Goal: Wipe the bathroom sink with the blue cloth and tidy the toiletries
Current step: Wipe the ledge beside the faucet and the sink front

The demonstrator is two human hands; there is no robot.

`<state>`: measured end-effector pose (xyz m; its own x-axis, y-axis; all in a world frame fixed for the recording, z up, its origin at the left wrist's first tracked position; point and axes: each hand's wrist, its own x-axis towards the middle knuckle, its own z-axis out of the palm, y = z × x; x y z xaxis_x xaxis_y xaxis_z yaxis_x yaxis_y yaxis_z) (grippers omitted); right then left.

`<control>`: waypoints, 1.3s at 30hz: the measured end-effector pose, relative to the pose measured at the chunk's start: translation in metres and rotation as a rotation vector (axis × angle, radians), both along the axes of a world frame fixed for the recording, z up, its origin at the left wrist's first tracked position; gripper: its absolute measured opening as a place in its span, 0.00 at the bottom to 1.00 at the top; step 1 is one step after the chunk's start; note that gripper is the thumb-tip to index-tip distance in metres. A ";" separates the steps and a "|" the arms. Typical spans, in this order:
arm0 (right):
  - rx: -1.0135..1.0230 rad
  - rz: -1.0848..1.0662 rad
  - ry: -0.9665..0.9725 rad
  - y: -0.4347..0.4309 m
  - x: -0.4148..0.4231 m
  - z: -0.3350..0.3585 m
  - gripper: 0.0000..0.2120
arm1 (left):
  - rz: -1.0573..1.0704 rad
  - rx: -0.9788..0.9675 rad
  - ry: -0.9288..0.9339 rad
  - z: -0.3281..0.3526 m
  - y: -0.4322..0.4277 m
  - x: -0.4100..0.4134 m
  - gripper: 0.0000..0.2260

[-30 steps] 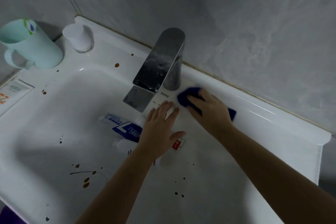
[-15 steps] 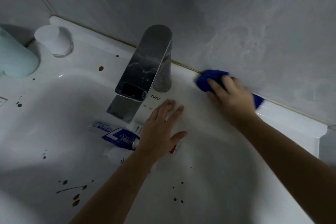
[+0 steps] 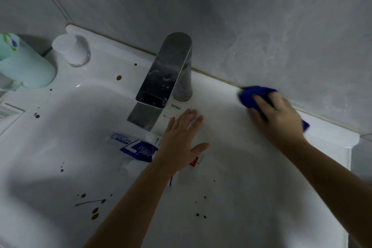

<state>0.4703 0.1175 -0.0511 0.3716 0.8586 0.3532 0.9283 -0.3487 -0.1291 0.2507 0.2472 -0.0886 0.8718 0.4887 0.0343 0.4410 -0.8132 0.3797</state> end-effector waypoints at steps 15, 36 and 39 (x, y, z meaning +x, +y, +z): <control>-0.129 0.370 0.105 0.010 -0.040 -0.004 0.17 | 0.204 -0.019 -0.135 0.001 -0.020 -0.042 0.30; 0.005 -0.474 0.241 -0.111 -0.018 0.002 0.16 | -0.088 0.098 -0.096 0.001 -0.042 0.038 0.27; 0.040 -0.559 0.251 -0.108 -0.023 -0.001 0.18 | -0.101 0.114 -0.116 -0.006 -0.042 0.041 0.26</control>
<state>0.4472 0.0090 -0.0517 0.8378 0.4978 0.2242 0.5460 -0.7643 -0.3433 0.2915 0.2056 -0.0941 0.9034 0.3857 0.1873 0.3133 -0.8920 0.3258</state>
